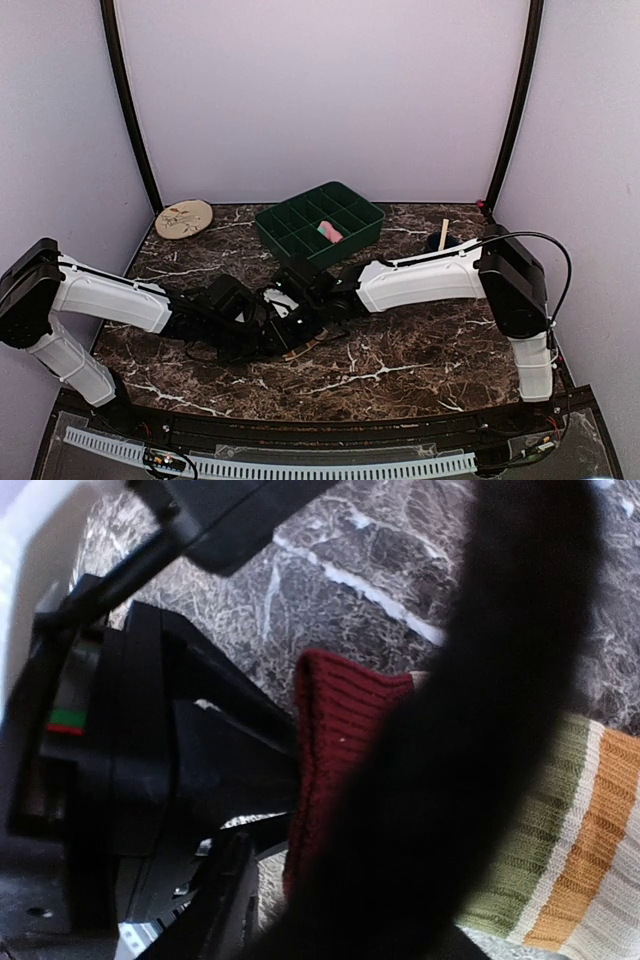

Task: Roll the socks
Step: Fold the sock at the center of the board, then adjust the sock at the center of the board, then pick up the pair of socks from the center of the board.

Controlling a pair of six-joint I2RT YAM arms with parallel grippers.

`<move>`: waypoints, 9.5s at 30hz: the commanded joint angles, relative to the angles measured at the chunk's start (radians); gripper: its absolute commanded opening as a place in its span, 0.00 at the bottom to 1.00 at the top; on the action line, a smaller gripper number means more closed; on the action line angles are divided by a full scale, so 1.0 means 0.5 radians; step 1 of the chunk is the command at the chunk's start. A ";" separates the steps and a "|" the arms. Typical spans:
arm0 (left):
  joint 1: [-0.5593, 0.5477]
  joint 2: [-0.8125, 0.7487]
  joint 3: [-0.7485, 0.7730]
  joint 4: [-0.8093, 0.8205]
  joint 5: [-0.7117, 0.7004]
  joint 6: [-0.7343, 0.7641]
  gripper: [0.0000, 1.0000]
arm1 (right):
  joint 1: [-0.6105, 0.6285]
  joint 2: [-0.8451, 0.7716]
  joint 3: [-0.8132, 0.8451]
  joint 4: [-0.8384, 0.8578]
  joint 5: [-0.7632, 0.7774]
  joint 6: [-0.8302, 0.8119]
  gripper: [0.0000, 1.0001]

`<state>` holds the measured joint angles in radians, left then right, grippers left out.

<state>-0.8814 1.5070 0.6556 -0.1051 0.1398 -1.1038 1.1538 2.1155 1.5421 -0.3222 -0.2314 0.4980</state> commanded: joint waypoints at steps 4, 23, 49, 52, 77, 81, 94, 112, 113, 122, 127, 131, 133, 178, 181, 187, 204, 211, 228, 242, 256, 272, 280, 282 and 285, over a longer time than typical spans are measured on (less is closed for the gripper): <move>-0.020 -0.045 -0.097 -0.220 -0.021 0.002 0.24 | 0.024 -0.101 -0.052 0.069 0.063 0.007 0.38; -0.026 -0.261 -0.071 -0.394 -0.105 0.015 0.24 | -0.009 -0.308 -0.242 -0.106 0.699 -0.130 0.42; -0.035 -0.204 -0.032 -0.385 -0.082 0.053 0.24 | -0.085 -0.090 -0.204 -0.252 1.027 -0.356 0.43; -0.035 -0.198 -0.028 -0.382 -0.080 0.054 0.24 | -0.095 -0.080 -0.204 -0.250 1.004 -0.369 0.38; -0.034 -0.249 0.065 -0.538 -0.179 0.092 0.25 | -0.415 -0.336 -0.588 0.211 0.184 -0.053 0.15; -0.033 -0.286 0.165 -0.635 -0.256 0.152 0.25 | -0.479 -0.370 -0.662 0.329 -0.054 0.077 0.15; -0.032 -0.190 0.439 -0.490 -0.306 0.403 0.25 | -0.557 -0.468 -1.064 0.860 -0.410 0.601 0.16; -0.043 0.230 0.557 -0.289 -0.072 0.506 0.25 | -0.619 -0.575 -1.403 1.159 -0.401 0.884 0.19; -0.048 0.234 0.543 -0.276 -0.067 0.502 0.25 | -0.618 -0.578 -1.408 1.144 -0.389 0.877 0.20; -0.111 0.319 0.497 -0.217 -0.081 0.514 0.25 | -0.595 -0.701 -1.113 0.554 0.041 0.477 0.41; -0.128 0.344 0.488 -0.192 -0.098 0.526 0.25 | -0.543 -0.594 -0.784 0.222 0.220 0.280 0.53; -0.133 0.358 0.495 -0.173 -0.109 0.537 0.25 | -0.467 -0.434 -0.468 -0.074 0.440 0.165 0.55; -0.133 0.364 0.498 -0.167 -0.119 0.539 0.25 | -0.432 -0.349 -0.353 -0.198 0.514 0.132 0.55; -0.169 0.481 0.441 -0.151 -0.092 0.510 0.27 | -0.367 -0.152 -0.368 -0.385 0.879 0.080 0.30; -0.170 0.454 0.412 -0.119 -0.089 0.508 0.27 | -0.409 -0.192 -0.442 -0.319 0.811 0.101 0.30; -0.173 0.516 0.432 -0.109 -0.040 0.505 0.27 | -0.518 -0.355 -0.748 0.036 0.498 0.230 0.36; -0.179 0.649 0.460 -0.149 0.070 0.271 0.26 | -0.492 -0.776 -1.966 1.574 0.197 1.013 0.48; -0.179 0.687 0.456 -0.144 0.119 0.163 0.26 | -0.374 -0.728 -2.064 1.738 0.381 1.133 0.48; -0.179 0.701 0.395 -0.087 0.181 0.098 0.26 | -0.356 -0.660 -2.178 1.836 0.653 1.316 0.28; -0.179 0.678 0.315 -0.046 0.193 0.066 0.26 | -0.356 -0.720 -2.197 1.821 0.742 1.269 0.17; -0.164 0.557 0.381 -0.225 0.120 0.108 0.36 | -0.242 -0.779 -1.930 1.443 0.942 0.745 0.00; 0.106 0.396 0.841 -0.361 0.296 0.198 0.44 | 0.018 -0.832 -1.669 1.055 1.552 0.118 0.00; 0.175 0.696 1.180 -0.254 0.661 0.422 0.45 | 0.051 -0.860 -1.629 1.114 1.565 -0.293 0.00; 0.180 0.782 1.264 -0.231 0.775 0.581 0.45 | 0.052 -0.878 -1.630 1.130 1.513 -0.437 0.00; 0.189 0.845 1.293 -0.170 0.829 0.794 0.46 | 0.052 -0.901 -1.623 1.129 1.453 -0.574 0.00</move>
<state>-0.7959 1.8996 1.2766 -0.2150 0.4545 -0.8803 1.1694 1.7035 0.7090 0.2207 0.5179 0.3557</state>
